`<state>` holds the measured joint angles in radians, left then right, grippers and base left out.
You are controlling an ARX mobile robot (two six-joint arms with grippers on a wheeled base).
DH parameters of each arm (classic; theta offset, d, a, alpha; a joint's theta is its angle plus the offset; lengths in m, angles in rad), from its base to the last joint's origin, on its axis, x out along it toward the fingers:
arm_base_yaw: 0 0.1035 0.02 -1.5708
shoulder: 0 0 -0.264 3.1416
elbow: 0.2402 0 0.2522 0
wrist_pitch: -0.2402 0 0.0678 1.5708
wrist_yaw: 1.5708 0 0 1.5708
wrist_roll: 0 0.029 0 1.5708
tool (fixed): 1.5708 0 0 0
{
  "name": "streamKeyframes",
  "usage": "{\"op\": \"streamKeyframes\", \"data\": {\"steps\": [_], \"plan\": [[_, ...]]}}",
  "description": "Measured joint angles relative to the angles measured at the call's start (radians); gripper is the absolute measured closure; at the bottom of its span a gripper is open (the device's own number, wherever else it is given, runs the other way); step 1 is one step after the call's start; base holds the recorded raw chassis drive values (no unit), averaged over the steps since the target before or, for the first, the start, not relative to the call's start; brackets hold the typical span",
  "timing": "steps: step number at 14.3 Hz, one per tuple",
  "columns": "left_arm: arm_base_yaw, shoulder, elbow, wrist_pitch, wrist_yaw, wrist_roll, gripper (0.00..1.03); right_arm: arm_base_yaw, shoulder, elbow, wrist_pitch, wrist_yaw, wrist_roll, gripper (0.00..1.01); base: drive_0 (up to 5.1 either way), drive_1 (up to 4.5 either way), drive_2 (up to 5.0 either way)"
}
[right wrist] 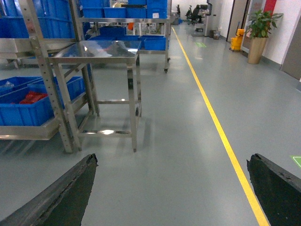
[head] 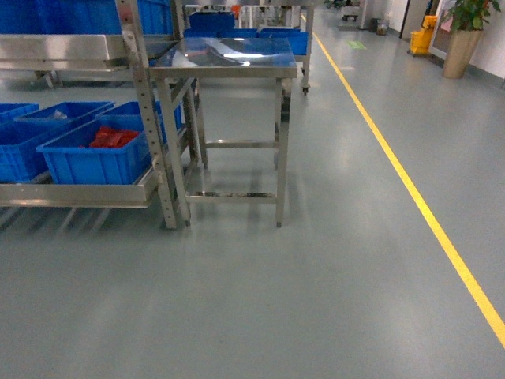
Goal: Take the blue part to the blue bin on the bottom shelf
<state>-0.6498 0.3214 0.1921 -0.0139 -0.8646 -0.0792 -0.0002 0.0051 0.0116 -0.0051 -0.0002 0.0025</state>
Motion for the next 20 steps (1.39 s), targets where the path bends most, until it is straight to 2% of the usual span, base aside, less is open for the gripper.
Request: {"op": "streamKeyframes", "data": {"steps": [20], "plan": [[0.0, 0.0, 0.0, 0.0, 0.0, 0.0, 0.59, 0.0, 0.0, 0.0, 0.001, 0.0, 0.0, 0.03, 0.0, 4.02, -4.1]]}}
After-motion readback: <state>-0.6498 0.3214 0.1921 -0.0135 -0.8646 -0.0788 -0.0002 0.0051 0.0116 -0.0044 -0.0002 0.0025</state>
